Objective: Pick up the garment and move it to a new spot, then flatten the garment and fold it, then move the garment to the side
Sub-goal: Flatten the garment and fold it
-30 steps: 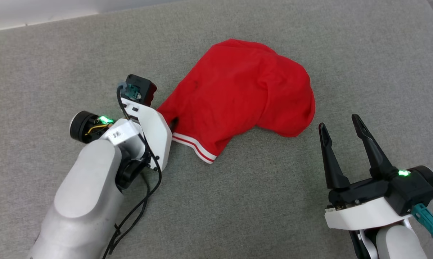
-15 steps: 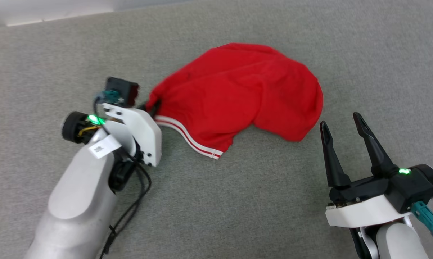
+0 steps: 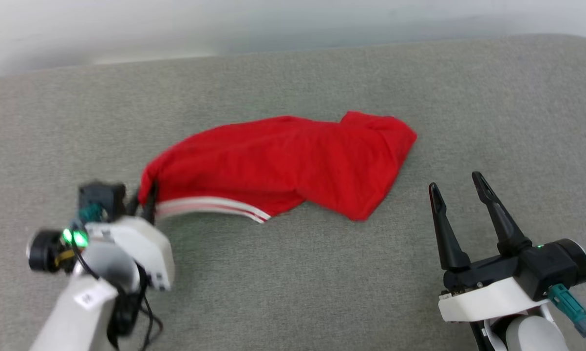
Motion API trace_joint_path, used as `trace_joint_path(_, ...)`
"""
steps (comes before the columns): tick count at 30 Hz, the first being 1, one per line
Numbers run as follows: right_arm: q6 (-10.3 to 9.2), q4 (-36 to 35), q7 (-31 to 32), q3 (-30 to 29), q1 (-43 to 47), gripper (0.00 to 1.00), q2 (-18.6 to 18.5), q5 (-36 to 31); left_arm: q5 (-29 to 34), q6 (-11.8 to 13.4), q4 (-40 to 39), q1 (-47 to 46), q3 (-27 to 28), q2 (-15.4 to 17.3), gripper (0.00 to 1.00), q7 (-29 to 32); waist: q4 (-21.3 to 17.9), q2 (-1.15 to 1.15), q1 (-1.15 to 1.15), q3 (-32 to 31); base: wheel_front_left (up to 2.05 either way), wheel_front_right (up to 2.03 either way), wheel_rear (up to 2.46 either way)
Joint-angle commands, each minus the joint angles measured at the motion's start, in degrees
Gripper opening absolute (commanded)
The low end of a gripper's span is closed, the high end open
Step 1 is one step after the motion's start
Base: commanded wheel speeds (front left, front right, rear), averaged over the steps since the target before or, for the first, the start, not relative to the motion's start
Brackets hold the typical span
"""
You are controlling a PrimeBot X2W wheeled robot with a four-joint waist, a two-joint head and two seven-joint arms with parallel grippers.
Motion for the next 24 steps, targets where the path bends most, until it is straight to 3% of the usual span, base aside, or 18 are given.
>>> trace_joint_path(1,-0.04,0.1,-0.1,-0.1,0.7,1.00,0.1,0.1,0.2,-0.1,-1.0,2.7,-0.8,0.0,0.00,0.3,0.9,0.00,0.00,-1.0,0.00,0.00,0.00)
trace_joint_path(8,-0.04,0.6,-0.1,-0.2,1.4,1.00,0.1,0.2,-0.9,-3.2,-2.8,12.3,-6.4,-0.3,0.00,3.5,1.7,0.00,0.00,-2.3,0.00,0.00,0.00)
trace_joint_path(9,-0.04,0.7,-0.1,-0.2,1.5,1.00,0.1,0.2,-1.0,-4.1,-2.6,13.4,-7.6,-0.2,0.29,4.6,1.7,0.00,0.00,-2.5,0.00,0.00,0.00)
trace_joint_path(10,-0.04,0.8,-0.1,0.0,1.6,1.00,0.1,0.1,-0.9,-5.0,-2.5,14.1,-8.8,0.1,0.77,5.3,1.8,0.00,0.00,-2.7,0.00,0.00,0.00)
trace_joint_path(11,-0.04,1.0,-0.1,-0.1,1.7,1.00,0.1,0.1,-1.1,-5.4,-2.5,14.6,-9.3,0.0,1.00,5.8,1.8,0.00,0.00,-2.9,0.00,0.00,0.00)
trace_joint_path(17,-0.04,1.3,-0.1,-0.4,2.1,1.00,0.1,0.0,-0.9,-3.5,-4.4,14.1,-7.6,-0.7,1.00,1.3,2.3,0.00,0.00,-4.2,0.00,0.00,0.00)
trace_joint_path(24,-0.04,1.3,-0.1,-0.5,2.8,1.00,0.1,-0.1,2.8,-2.7,-8.3,11.6,-4.6,0.7,1.00,-12.6,2.4,0.00,0.00,-5.7,0.00,0.00,0.00)
